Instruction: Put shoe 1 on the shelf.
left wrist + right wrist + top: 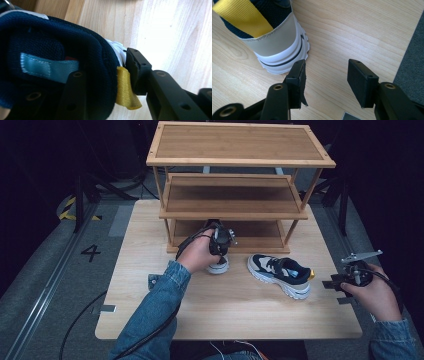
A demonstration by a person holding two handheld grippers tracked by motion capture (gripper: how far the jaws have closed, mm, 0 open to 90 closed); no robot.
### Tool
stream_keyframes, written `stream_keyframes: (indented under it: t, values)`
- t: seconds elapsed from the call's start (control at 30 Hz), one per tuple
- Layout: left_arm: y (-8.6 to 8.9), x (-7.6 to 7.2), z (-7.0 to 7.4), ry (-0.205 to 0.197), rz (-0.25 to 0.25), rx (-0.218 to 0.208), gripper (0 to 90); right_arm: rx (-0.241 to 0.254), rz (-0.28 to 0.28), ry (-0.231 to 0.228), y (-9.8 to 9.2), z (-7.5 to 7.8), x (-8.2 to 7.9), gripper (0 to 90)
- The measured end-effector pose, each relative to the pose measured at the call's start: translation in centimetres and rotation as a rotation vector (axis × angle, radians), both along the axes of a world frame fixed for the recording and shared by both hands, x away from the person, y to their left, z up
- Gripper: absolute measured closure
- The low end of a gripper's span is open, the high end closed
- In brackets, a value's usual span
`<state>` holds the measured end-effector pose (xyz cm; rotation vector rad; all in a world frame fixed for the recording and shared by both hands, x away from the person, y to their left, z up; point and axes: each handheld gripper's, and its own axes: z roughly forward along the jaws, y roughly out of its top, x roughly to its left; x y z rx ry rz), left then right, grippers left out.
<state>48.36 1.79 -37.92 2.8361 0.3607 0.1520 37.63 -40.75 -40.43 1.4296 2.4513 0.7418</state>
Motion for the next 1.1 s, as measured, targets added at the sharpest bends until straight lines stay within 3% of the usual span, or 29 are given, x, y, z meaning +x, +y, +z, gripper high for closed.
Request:
stream_keyframes:
  t: [0.13, 0.2, 0.33, 0.43, 0.5, 0.53, 0.57, 0.6, 0.63, 0.87, 1.1]
  values:
    - [-0.2, 0.2, -0.4, 0.007, -0.012, 0.01, 63.8, -0.002, 0.01, 0.001, 0.3, 0.0, 0.0, 50.3]
    - [-0.1, 0.3, -1.0, 0.012, -0.007, -0.011, 63.4, -0.005, 0.013, -0.003, 0.4, 0.0, 0.0, 50.3]
    - [0.0, 0.5, -1.0, 0.004, -0.01, -0.008, 63.1, -0.004, 0.009, -0.003, 0.3, 0.1, 0.0, 50.3]
    - [0.1, 0.5, -0.8, -0.007, 0.014, -0.017, 60.5, -0.004, 0.009, -0.002, 0.3, 0.0, 0.0, 50.2]
    - [0.2, 0.5, -0.4, -0.027, 0.028, -0.024, 57.0, -0.003, 0.01, -0.001, 0.3, 0.0, 0.0, 50.1]
    - [0.2, 0.4, -0.2, -0.037, 0.047, -0.051, 51.9, -0.003, 0.012, -0.003, 0.3, 0.1, 0.1, 50.1]
    - [0.2, 0.4, -0.2, -0.037, 0.047, -0.051, 47.1, -0.003, 0.011, -0.003, 0.4, 0.1, 0.1, 50.1]
    - [0.3, 0.2, 0.4, -0.05, 0.059, -0.091, 43.6, -0.002, 0.013, -0.005, 0.4, 0.1, 0.2, 50.1]
    - [0.3, 0.2, 0.4, -0.05, 0.059, -0.091, 40.1, 0.001, 0.012, -0.005, 0.5, 0.2, 0.3, 50.0]
    - [1.0, -1.6, 2.1, -0.087, 0.082, -0.161, 36.3, 0.0, 0.037, -0.004, 1.3, 0.2, 0.9, 50.1]
    - [2.9, -4.6, 3.6, -0.052, 0.202, -0.198, 39.4, 0.0, 0.044, -0.005, 1.6, 0.2, 1.2, 50.0]
